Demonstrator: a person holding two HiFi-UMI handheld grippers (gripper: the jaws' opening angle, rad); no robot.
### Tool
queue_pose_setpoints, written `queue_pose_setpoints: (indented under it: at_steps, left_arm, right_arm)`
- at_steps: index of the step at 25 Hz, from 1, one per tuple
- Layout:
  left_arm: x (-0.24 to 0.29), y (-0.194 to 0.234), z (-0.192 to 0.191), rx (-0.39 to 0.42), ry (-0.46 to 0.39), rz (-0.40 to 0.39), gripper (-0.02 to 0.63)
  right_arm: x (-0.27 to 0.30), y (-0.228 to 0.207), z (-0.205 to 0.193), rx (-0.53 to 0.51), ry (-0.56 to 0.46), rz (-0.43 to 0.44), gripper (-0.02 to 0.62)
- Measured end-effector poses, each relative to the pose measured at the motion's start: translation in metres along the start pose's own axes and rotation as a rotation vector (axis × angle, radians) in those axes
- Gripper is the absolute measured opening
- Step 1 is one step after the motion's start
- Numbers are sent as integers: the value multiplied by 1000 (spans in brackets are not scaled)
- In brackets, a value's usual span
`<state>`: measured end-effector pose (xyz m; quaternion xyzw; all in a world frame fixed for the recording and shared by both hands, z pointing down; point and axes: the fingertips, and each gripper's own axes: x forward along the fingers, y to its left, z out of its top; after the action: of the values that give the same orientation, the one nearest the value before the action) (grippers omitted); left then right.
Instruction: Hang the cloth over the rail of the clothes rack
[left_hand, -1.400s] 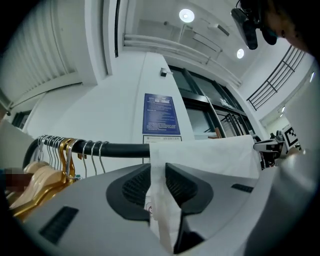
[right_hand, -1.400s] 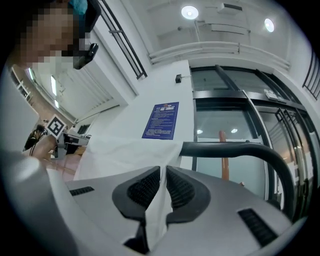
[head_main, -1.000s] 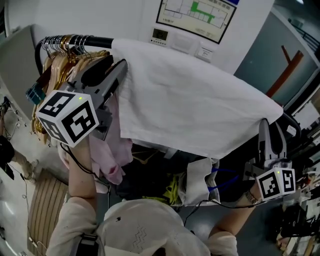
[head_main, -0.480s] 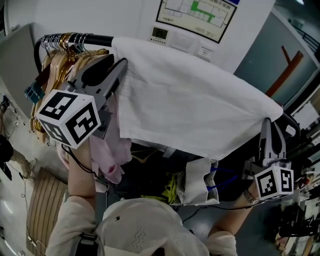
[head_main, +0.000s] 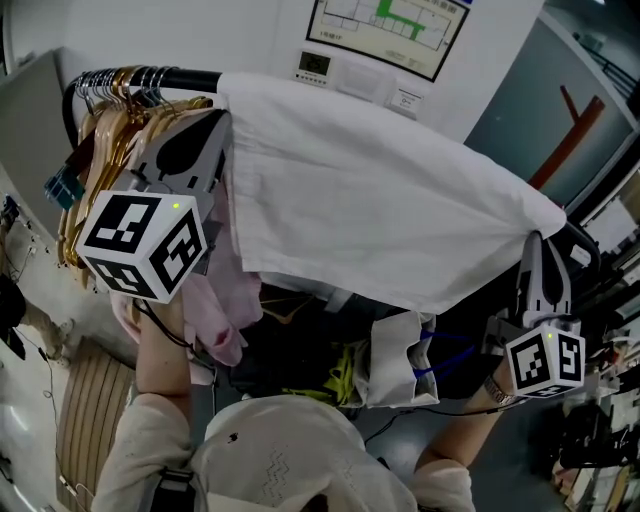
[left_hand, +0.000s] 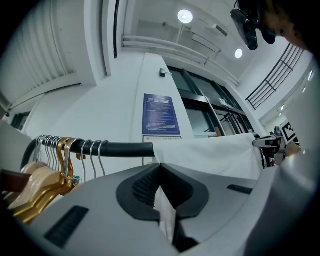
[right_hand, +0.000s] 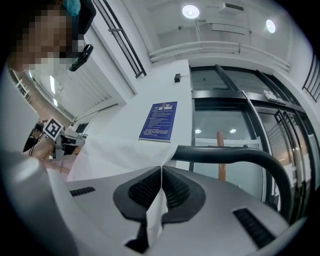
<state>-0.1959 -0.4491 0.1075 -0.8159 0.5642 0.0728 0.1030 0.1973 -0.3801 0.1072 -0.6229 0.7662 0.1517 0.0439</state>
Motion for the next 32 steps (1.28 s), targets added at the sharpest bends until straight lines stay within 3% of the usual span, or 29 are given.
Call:
queue_pose_setpoints:
  at_steps: [9, 12, 14, 17, 24, 26, 27, 29, 32]
  left_arm:
    - [-1, 4, 1, -19, -46, -17, 14]
    - [-8, 6, 5, 19, -62, 50, 15]
    - [-12, 7, 8, 57, -68, 90, 18]
    - [-13, 4, 8, 93, -59, 94, 21]
    - [-25, 16, 4, 109, -136, 195, 20]
    - [-31, 16, 5, 115, -175, 218, 20]
    - [-35, 14, 5, 116, -193, 222, 20]
    - [-46, 7, 4, 131, -238, 216, 20]
    - [-63, -3, -4, 197, -308, 205, 20]
  right_arm:
    - [1, 9, -3, 27, -16, 18, 25]
    - [1, 7, -2, 12, -19, 0, 37]
    - [-1, 6, -2, -6, -18, -13, 86]
    - [-5, 6, 1, 3, -26, -18, 109]
    - [-32, -22, 6, 108, -204, -200, 109]
    - [-35, -23, -3, 88, -198, -218, 96]
    - [-37, -19, -9, 68, -186, -218, 47]
    - [-42, -6, -21, 11, -155, -207, 18]
    - [-48, 31, -46, -73, -118, -119, 18]
